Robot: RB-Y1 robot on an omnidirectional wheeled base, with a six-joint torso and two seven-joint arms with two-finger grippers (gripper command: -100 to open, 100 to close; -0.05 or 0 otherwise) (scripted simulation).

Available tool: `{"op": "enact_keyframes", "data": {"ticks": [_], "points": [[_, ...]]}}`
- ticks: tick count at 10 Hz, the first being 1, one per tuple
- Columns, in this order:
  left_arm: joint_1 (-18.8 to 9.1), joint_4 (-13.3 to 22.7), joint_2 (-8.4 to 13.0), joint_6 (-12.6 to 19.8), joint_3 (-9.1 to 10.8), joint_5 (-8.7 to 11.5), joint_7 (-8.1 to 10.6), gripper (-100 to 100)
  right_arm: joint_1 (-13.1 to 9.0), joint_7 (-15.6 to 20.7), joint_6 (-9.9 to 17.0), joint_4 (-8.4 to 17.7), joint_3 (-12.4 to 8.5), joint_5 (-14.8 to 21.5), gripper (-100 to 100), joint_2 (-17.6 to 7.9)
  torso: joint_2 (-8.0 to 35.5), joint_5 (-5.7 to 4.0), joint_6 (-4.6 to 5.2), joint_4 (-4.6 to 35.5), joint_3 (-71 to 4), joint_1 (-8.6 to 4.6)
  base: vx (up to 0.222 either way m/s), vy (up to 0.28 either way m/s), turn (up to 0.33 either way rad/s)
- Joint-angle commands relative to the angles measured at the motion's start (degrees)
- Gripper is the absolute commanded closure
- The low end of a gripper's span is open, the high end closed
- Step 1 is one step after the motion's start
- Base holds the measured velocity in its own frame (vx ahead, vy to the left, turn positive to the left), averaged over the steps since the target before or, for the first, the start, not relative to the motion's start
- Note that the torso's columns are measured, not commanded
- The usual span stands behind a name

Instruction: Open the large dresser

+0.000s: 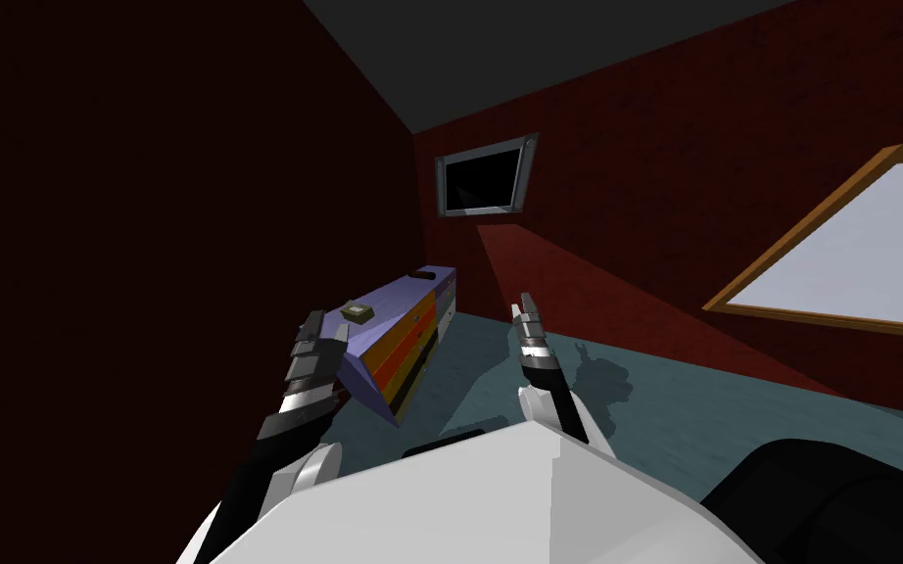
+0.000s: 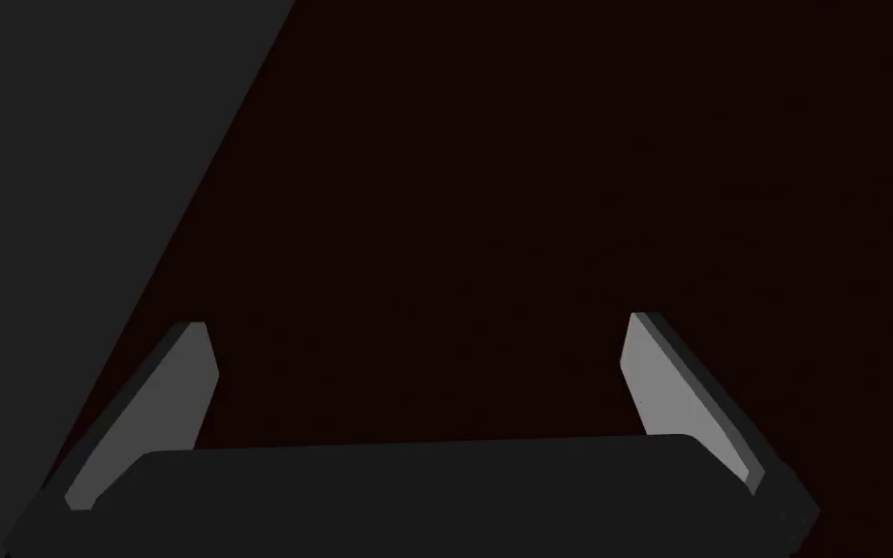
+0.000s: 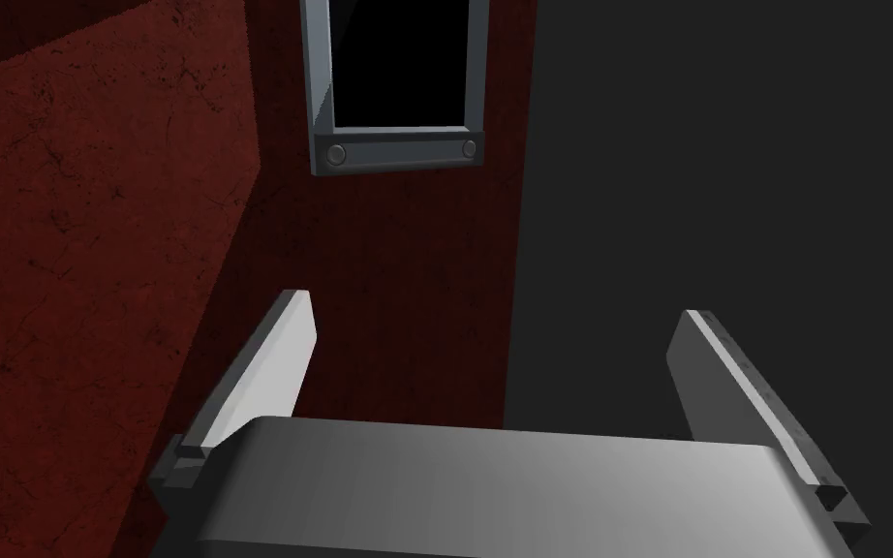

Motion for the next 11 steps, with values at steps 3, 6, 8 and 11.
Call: {"op": "enact_keyframes", "data": {"ticks": [3,6,8,11], "points": [[0.0,0.0,0.0,0.0,0.00,0.0,0.00,0,0.0,0.0,0.0,0.0,0.0,0.0,0,0.0,10.0,0.00,0.00,10.1,-20.1,0.00,0.000,0.000,0.000],[0.0,0.0,0.0,0.0,0.00,0.0,0.00,0,0.0,0.0,0.0,0.0,0.0,0.0,0,0.0,22.7,0.00,0.00,22.7,-45.4,0.00,0.000,0.000,0.000],[0.0,0.0,0.0,0.0,0.00,0.0,0.00,0,0.0,0.0,0.0,0.0,0.0,0.0,0,0.0,31.2,0.00,0.00,31.1,-62.3,0.00,0.000,0.000,0.000],[-0.2,1.0,2.8,0.0,0.54,0.3,0.13,-100,0.0,0.0,0.0,0.0,0.0,0.0,0,0.0,41.5,0.00,0.00,41.5,-83.2,-0.03,0.030,-0.016,0.023]]}}
